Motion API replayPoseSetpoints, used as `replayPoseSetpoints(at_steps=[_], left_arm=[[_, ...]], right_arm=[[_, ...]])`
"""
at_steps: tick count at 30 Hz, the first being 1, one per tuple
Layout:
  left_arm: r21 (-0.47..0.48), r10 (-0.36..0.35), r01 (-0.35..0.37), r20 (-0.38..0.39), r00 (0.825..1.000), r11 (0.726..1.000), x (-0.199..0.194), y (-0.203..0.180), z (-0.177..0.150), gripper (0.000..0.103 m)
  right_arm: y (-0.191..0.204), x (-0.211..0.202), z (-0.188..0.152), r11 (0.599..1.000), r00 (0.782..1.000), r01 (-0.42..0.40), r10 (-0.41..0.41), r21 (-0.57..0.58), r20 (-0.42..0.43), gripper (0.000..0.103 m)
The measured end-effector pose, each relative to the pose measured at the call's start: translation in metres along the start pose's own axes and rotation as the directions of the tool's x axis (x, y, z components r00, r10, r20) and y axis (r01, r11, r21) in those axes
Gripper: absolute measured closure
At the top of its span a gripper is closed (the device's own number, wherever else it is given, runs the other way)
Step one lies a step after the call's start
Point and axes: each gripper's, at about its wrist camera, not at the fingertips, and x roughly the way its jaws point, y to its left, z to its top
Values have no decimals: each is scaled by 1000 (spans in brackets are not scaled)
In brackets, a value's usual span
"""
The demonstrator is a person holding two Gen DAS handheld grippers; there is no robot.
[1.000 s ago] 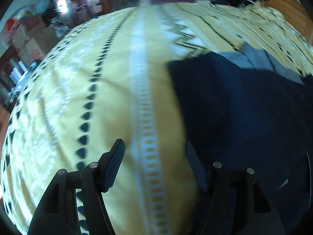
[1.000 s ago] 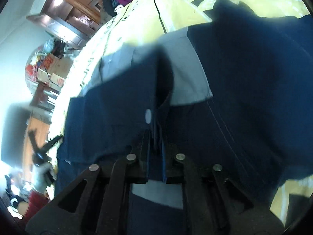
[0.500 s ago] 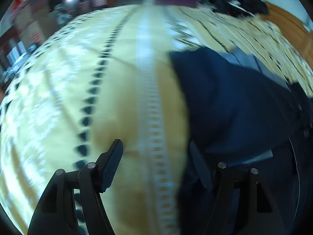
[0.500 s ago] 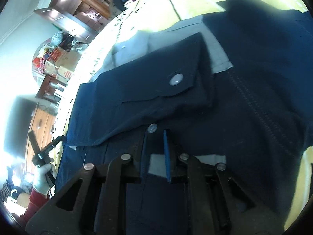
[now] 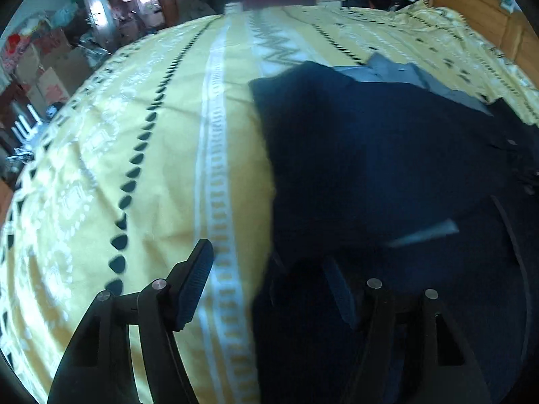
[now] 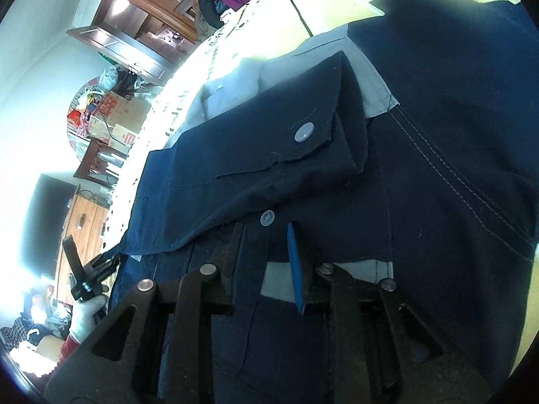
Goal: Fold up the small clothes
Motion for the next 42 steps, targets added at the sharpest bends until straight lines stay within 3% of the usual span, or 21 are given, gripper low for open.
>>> replayPoseSetpoints(at_steps=[1,4,7,9,11,13,16,18,20,21,22,25,27,29,32,33,34,36,38,42], left_arm=[[-37,15,-15,5,1000,999,1,7,-2,41],[-181,-40,48,48,998,982,-5,37,-13,38],[-195,-61,73,66,996,978,-8,40,-18,40],[-193,-71,81,60,996,978,-6,40,-18,40],[-207,-85,98,67,994,973,-7,44,-21,40],[-209,-85,99,74,994,973,-9,44,-22,40],[-201,-84,97,70,994,975,-8,41,-24,40],[-207,-98,110,68,993,972,-7,44,-23,40],[-220,-113,126,71,991,967,-7,48,-24,40],[-225,-117,131,75,990,965,-6,49,-25,40],[-230,-121,135,78,990,964,-7,50,-26,39],[-241,-126,143,82,989,960,-8,52,-29,40],[-255,-144,162,88,986,953,-9,54,-31,40],[-268,-164,184,95,982,946,-10,57,-33,39],[-292,-193,214,99,976,932,-13,60,-36,40],[-306,-206,229,106,973,924,-15,62,-39,41],[-319,-215,240,111,970,917,-16,64,-41,41],[-346,-230,259,123,965,902,-22,68,-47,41],[-366,-238,276,146,960,889,-28,70,-53,40],[-412,-251,307,184,950,858,-34,81,-59,34]], right_arm=[[4,-3,-1,1000,1000,19,-19,-11,-5,80],[25,-16,-6,993,997,75,-78,-95,-19,78],[67,-32,-8,975,998,62,-60,-213,16,78],[106,-29,-3,957,1000,1,8,-291,27,78],[149,-6,5,930,995,-99,101,-354,-11,78],[203,42,10,875,980,-201,171,-440,-107,78],[267,118,5,778,947,-309,195,-547,-256,79],[287,173,2,761,918,-348,158,-548,-362,80],[288,219,0,775,919,-296,71,-558,-389,79],[285,245,-3,783,903,-282,22,-554,-428,85],[281,255,-4,786,905,-278,22,-553,-424,96],[279,250,3,812,920,-257,41,-523,-389,95],[289,235,0,782,933,-259,49,-567,-358,95],[301,231,-6,746,914,-314,70,-587,-400,95],[316,262,-20,695,869,-356,1,-625,-494,95],[319,276,-25,686,865,-359,-11,-633,-502,95],[321,283,-21,691,868,-374,26,-619,-496,96],[325,301,-9,739,862,-386,75,-552,-502,96],[330,306,-4,752,871,-376,87,-541,-484,96],[326,260,-4,751,895,-378,146,-541,-421,95]])
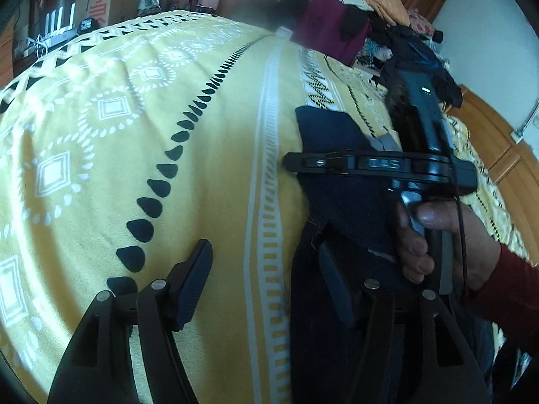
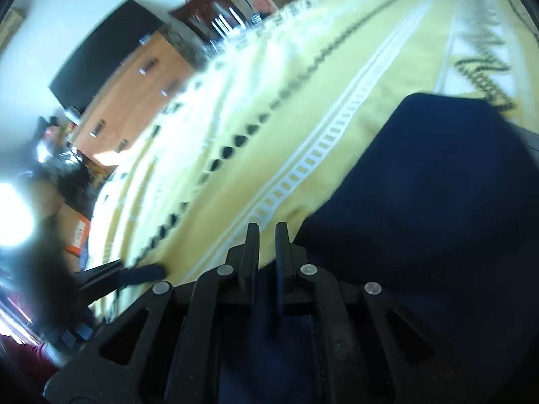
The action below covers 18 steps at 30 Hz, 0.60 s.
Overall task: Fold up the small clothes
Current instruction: 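Fold the held jacket edge with the right gripper over the jacket body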
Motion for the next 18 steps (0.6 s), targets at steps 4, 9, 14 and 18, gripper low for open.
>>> replayPoseSetpoints(at_steps=[4,9,14,18], left_arm=[[-31,-20,20,2,1000,999,2,7,1,34],[-28,0,1,29,1000,1000,-3,5,2,34],[-83,46,-42,42,998,996,-23,9,-5,34],[-83,95,-92,38,995,992,-41,6,-9,34]], right_arm=[[5,-27,-37,999,1000,11,-12,-48,-22,95],[21,20,-35,994,995,-36,26,-104,-95,95],[30,51,-9,995,994,-59,50,-86,-101,92],[22,-37,-7,998,996,-58,60,-38,71,91]])
